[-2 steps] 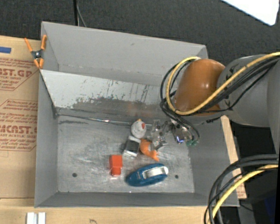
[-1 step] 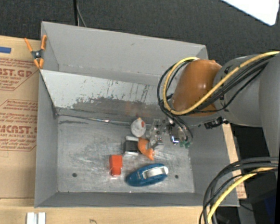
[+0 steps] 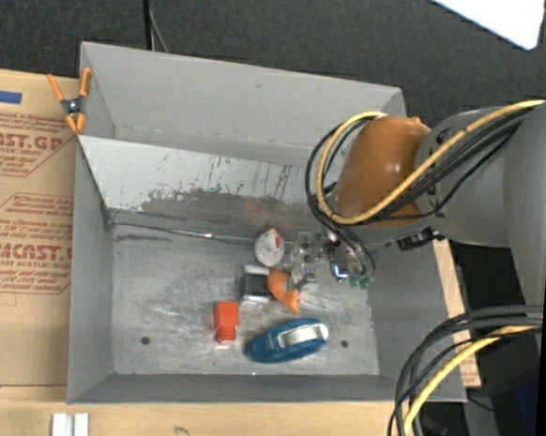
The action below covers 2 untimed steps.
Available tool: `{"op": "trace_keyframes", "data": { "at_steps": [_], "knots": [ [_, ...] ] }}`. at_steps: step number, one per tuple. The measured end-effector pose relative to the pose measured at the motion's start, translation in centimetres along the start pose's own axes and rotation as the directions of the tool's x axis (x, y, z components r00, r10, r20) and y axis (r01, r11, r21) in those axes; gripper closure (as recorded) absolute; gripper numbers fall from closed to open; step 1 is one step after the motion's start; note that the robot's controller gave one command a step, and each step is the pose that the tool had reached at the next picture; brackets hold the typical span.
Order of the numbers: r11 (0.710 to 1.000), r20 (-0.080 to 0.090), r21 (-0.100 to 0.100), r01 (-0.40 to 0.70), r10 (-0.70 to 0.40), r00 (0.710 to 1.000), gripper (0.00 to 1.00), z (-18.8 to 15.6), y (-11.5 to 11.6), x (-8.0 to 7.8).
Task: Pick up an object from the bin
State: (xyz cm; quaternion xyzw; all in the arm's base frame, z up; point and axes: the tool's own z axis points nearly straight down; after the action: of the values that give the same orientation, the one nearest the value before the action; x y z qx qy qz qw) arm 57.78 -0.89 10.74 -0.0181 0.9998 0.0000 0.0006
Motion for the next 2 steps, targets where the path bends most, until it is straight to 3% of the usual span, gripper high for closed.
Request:
{"op": "trace_keyframes", "data": {
  "at_steps": [1, 2],
  "knots": [
    [0.956, 0.000, -0.001, 0.293, -0.293, 0.956, 1.00, -2.78, 1.63, -0.83],
    [0.882, 0.003, 0.001, 0.472, -0.472, 0.882, 1.00, -2.93, 0.72, 0.00]
  ]
}}
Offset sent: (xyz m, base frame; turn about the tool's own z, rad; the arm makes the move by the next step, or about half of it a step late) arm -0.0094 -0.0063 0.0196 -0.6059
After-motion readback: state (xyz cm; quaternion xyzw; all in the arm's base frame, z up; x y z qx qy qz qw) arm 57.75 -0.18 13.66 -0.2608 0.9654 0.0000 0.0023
